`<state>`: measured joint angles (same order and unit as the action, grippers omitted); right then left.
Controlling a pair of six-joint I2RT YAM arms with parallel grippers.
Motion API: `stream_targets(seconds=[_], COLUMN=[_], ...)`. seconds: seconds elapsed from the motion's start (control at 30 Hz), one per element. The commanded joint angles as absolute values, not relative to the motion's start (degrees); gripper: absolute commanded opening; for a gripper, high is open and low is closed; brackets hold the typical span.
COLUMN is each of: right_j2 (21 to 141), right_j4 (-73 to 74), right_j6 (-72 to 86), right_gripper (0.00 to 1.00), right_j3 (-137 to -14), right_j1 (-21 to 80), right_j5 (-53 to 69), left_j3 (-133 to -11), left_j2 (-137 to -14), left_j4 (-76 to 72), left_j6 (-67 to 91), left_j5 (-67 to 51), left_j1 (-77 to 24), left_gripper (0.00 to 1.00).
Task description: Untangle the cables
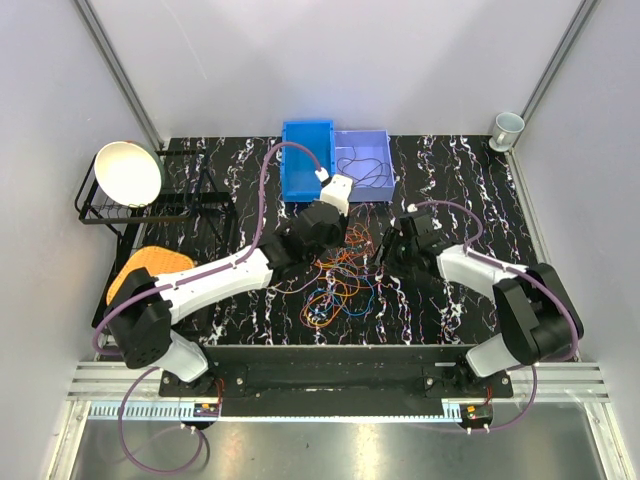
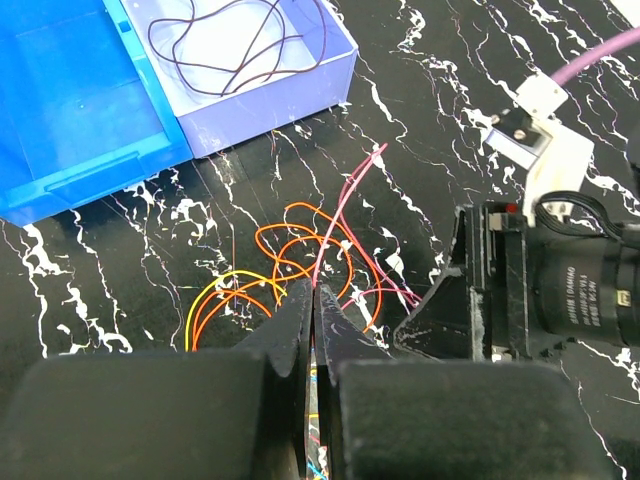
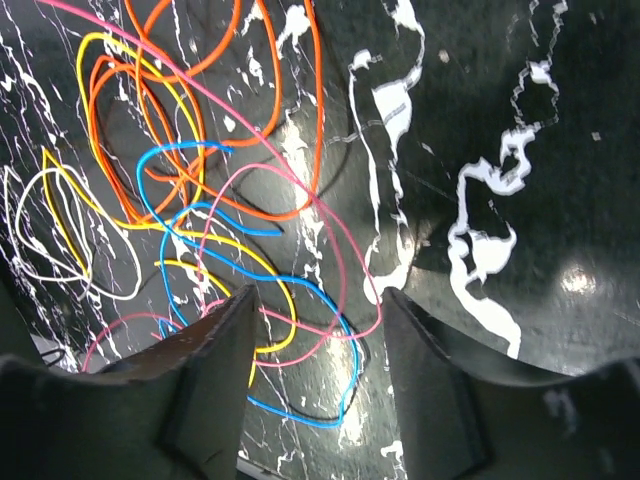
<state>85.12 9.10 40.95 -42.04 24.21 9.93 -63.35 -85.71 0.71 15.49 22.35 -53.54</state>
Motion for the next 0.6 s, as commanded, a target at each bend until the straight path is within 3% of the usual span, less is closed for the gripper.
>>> stream_targets(seconds=[0.0,0.2,0.37,0.57], right_j2=[87.01,88.77,89.82,91.84], right_j4=[6.07,5.89,5.89,5.10], right_j6=[39.64,38.85,37.97,36.74], right_gripper=[0.54,0.51,0.58,0.53], right_j3=[-44.74,-45.53,-46.23,-47.29], right_j1=[23.99,23.99,23.99,23.91], right_j5=[7.91,6.33,4.92,6.76], left_j3=[-63.19,-62.58,-61.88,-61.79], left_j2=[-84.82,-84.03,-83.06,-82.71], left_j4=[-2.37,-2.46,-2.55,-2.55], left_j6=[16.08,15.73,15.73,15.64], left_j5=[22.15,22.67,22.68,22.50], left_j1=[-53.26,-53.17,-53.09,-53.00], left_gripper=[0.00,0.00,0.00,0.00])
